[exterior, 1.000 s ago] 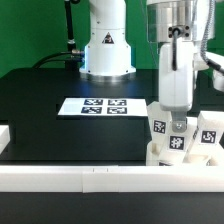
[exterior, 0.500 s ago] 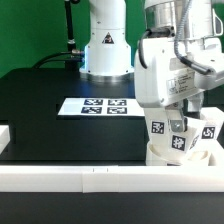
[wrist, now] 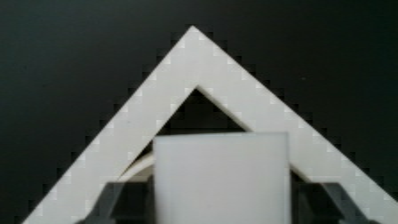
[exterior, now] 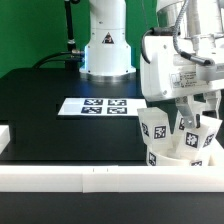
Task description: Assemble stool
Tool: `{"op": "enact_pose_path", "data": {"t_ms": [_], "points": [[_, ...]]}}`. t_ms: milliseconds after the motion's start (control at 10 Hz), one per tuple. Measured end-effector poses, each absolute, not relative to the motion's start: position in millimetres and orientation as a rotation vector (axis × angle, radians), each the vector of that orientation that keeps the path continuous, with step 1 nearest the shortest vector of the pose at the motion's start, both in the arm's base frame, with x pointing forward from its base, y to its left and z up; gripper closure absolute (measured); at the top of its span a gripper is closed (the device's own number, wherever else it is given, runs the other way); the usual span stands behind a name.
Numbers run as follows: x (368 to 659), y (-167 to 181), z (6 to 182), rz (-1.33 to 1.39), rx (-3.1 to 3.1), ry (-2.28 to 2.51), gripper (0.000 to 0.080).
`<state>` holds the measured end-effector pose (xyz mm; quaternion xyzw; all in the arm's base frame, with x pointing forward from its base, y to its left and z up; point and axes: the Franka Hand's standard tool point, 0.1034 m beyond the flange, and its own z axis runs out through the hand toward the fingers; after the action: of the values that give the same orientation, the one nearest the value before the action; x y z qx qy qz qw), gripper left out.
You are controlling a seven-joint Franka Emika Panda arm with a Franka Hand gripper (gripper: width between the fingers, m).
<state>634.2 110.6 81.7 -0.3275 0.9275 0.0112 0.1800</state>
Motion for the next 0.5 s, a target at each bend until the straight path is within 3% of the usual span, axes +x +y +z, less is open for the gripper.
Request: {"op": "enact_pose_path", "data": {"t_ms": [200, 300, 400, 500], "points": [[634, 111, 83.2, 0.053, -0.876, 2.624, 0.0465], [636, 110, 88.4, 0.043, -0.923, 2.599, 0.0357], [638, 109, 97.4, 0.041, -0.947, 2.576, 0.0357], [640, 108, 112.5, 0.048, -0.946, 2.555, 0.0209]]}}
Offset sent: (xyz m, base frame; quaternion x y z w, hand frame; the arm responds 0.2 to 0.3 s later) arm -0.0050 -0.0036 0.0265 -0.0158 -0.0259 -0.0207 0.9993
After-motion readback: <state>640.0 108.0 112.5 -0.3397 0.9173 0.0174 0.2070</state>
